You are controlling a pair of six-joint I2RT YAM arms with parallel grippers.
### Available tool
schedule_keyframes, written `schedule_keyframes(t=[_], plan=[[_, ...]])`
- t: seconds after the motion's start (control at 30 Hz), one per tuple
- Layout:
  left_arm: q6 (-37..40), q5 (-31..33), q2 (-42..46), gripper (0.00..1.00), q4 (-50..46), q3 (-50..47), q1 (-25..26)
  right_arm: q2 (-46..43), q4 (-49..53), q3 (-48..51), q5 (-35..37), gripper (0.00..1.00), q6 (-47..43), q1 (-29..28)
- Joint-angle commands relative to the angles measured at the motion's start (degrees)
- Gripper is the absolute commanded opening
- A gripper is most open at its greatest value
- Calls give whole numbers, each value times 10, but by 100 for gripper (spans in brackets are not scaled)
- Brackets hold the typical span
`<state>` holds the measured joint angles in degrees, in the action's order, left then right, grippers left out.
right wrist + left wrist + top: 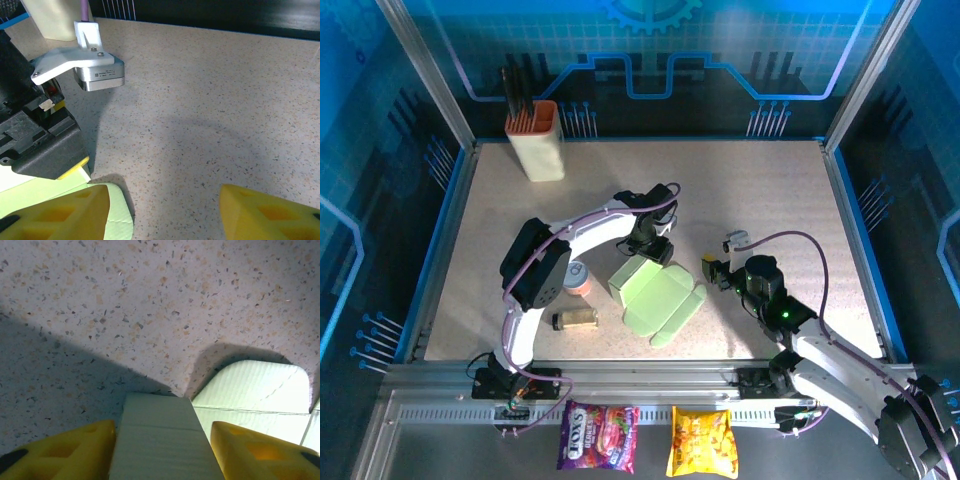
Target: Fold the paper box
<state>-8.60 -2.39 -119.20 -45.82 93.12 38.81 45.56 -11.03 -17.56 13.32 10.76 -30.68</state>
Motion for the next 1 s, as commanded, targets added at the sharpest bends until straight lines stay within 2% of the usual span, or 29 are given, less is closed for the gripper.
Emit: schedule_keyframes(t=[0.0, 0.23, 0.43, 0.6, 0.8, 0.97], plan=[[7, 7, -9, 48, -15, 14, 2, -10, 6, 9, 6, 61, 8, 4], [9, 15, 5, 39, -10, 11, 1, -10, 16, 4, 0, 61, 9, 4], [-2, 1, 41, 37, 14, -12, -11, -13, 84, -28, -28, 61, 26, 4], [-36, -49, 105, 37, 68, -67, -46, -12, 167, -72, -76, 62, 66, 5], [-105, -145, 189, 36, 170, -163, -108, 11, 277, -126, -118, 64, 160, 8], [-142, -199, 228, 36, 224, -213, -138, 45, 269, -145, -231, 65, 219, 18]])
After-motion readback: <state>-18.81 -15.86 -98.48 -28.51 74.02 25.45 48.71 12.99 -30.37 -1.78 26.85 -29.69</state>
